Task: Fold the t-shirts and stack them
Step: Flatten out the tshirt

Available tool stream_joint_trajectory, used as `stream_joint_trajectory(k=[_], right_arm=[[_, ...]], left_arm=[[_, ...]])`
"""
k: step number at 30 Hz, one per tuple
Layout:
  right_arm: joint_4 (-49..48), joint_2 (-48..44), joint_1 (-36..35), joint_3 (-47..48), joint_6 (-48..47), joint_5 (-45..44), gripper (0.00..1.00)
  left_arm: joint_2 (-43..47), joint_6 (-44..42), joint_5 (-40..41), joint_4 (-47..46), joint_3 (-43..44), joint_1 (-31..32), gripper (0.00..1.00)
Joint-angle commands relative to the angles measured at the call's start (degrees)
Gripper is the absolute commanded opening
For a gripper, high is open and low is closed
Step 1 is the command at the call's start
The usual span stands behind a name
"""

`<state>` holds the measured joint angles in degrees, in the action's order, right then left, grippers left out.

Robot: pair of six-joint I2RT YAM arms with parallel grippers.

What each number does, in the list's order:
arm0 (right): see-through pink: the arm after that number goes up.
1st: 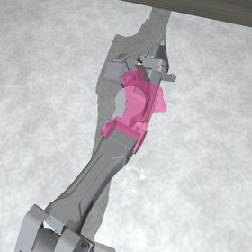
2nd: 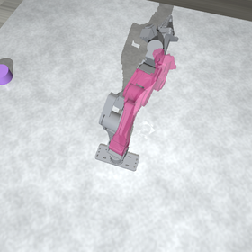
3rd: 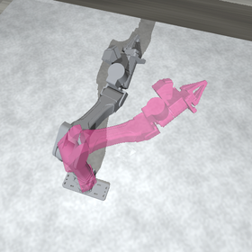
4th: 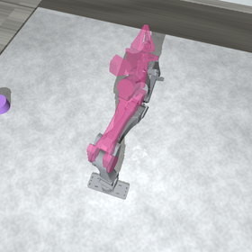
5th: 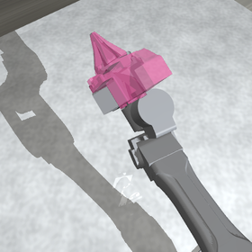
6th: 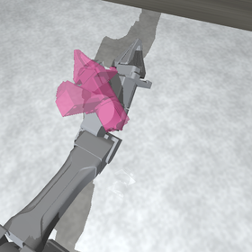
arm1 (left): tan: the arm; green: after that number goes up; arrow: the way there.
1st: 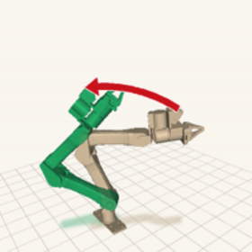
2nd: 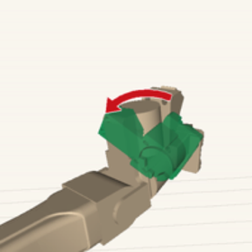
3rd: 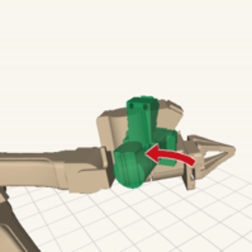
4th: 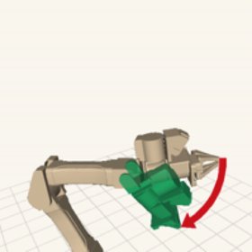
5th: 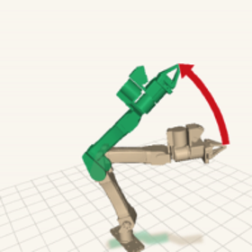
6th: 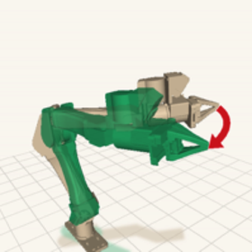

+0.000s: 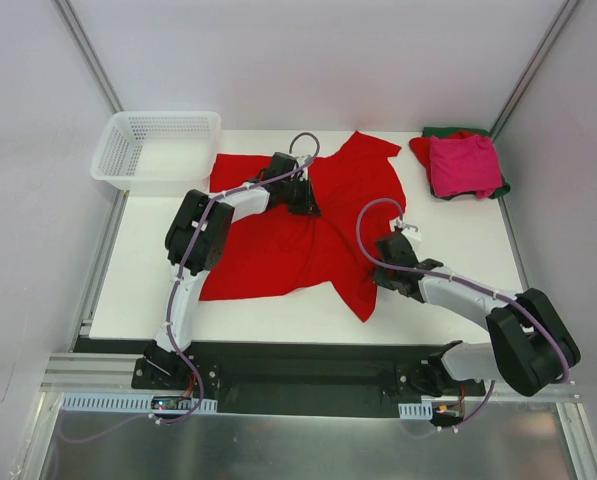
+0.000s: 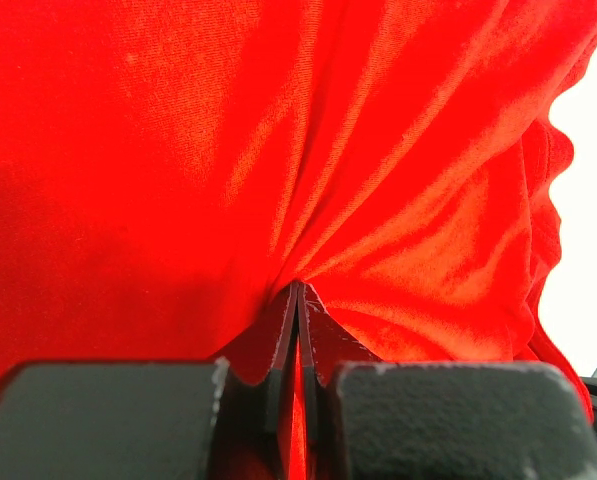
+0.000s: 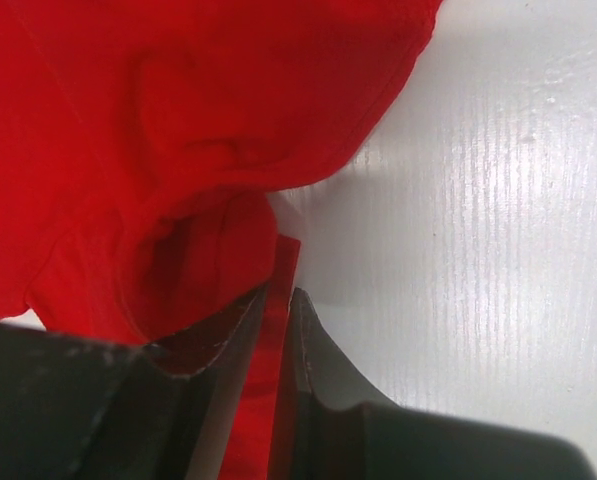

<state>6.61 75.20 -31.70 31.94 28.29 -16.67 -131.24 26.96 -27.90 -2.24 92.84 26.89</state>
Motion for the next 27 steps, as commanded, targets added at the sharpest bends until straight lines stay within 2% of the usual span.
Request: stream_joint_trajectory(k=[1,5,7,9,10,16,27], right_arm=[[-1.6,0.6,0.1,1.7,0.4,1.2,0.2],[-1.8,1.0,0.2,1.8,0.4,1.6,0.18],[-2.0,0.9,0.1,1.7,0.4,1.9,0.13],[-2.1,0.9,0.1,1.5,0.4,2.0,0.02],[-2.1,0.9,0.1,1.6,0.4,2.0,0.01],[-0.2,-1.6,0.1,1.3,0.5,-0.1,0.01],[18.6,-17.0,0.2,0.7,2.1,-10.0,0.01]], left_arm=[[2.3,-2.0,2.5,3.7,-1.3,-0.5,0.0],[2.3,-2.0,2.5,3.7,-1.3,-0.6,0.0],[2.3,-2.0,2.5,3.7,-1.3,-0.5,0.0],[2.4,-2.1,2.4,3.7,-1.4,-0.5,0.0],[2.4,-2.1,2.5,3.7,-1.4,-0.5,0.0],[2.7,-2.1,2.7,3.8,-1.9,-0.5,0.0],[3.5,-1.6,2.5,3.6,-2.0,-0.5,0.0]])
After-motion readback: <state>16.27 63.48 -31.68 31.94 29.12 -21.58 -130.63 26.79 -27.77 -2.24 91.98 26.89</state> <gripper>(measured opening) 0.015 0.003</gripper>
